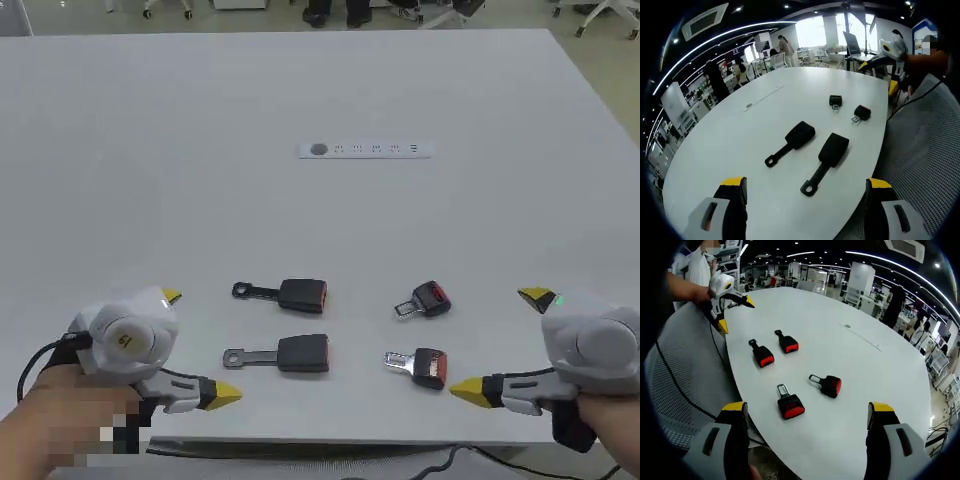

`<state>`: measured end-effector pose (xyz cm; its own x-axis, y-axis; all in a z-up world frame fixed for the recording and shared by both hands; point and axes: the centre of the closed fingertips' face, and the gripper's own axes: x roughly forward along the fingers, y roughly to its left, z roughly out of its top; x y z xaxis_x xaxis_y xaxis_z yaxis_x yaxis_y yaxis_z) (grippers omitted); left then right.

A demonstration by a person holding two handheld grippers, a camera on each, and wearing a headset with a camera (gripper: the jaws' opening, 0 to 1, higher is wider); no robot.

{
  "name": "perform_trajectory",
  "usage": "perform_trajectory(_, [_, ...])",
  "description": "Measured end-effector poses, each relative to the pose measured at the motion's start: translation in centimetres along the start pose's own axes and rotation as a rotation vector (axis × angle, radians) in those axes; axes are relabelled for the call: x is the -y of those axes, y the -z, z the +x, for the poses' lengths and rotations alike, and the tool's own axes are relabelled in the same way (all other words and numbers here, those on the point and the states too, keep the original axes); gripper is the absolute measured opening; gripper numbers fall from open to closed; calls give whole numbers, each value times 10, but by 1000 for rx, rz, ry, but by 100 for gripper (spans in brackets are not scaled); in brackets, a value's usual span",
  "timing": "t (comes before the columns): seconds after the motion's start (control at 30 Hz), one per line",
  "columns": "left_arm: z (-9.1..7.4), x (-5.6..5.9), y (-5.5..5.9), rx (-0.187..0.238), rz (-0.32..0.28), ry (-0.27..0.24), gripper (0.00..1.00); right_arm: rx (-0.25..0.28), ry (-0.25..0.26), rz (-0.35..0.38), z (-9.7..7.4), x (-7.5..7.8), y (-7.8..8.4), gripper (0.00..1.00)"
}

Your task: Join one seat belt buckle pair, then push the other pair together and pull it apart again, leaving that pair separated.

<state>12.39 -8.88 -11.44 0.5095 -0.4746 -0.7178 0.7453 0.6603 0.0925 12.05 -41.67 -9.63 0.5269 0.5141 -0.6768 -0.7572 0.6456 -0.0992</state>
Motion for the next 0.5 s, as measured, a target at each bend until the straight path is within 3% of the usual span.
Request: perform_trajectory(0.5, [3,5,1,-6,18,18,100,6,20,13,-6,0,2,99])
